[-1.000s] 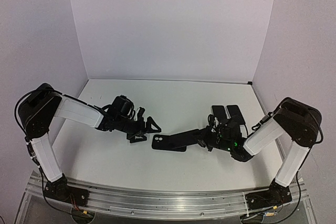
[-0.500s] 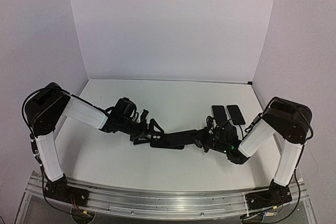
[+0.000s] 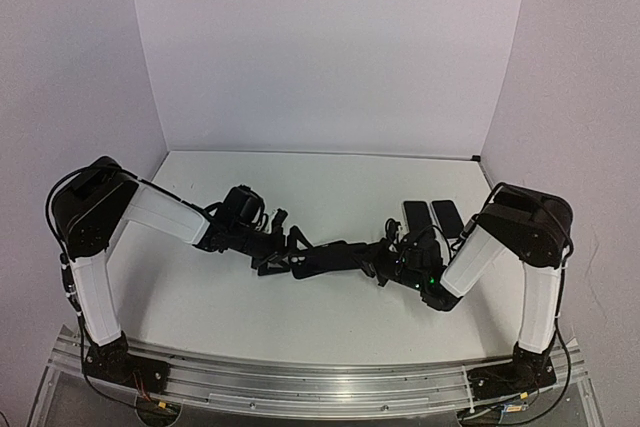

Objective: Put the phone into the phone case

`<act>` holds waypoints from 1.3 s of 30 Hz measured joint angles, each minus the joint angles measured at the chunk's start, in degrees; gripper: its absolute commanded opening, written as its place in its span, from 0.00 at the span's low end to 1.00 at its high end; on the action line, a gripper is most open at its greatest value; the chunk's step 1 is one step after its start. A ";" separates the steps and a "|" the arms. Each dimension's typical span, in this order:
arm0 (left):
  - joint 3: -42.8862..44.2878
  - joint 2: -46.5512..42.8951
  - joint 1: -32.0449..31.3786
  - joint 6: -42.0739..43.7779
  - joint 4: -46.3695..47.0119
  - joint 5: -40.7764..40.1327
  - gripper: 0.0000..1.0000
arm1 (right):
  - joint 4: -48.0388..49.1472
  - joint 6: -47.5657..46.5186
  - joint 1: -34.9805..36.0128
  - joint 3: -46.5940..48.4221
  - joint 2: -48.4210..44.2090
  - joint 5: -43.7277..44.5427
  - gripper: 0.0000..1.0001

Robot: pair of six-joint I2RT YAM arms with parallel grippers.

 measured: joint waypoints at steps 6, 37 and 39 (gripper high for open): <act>3.19 1.01 -0.40 0.32 -4.06 -1.23 1.00 | 1.37 -0.82 -0.01 -0.35 0.58 -1.28 0.00; 16.08 8.09 0.47 3.61 -12.87 -1.81 1.00 | 5.21 0.81 -3.92 3.54 7.18 -8.90 0.00; 17.07 8.65 0.60 3.91 -13.66 -1.78 1.00 | 4.58 0.71 -4.35 4.00 7.18 -9.70 0.00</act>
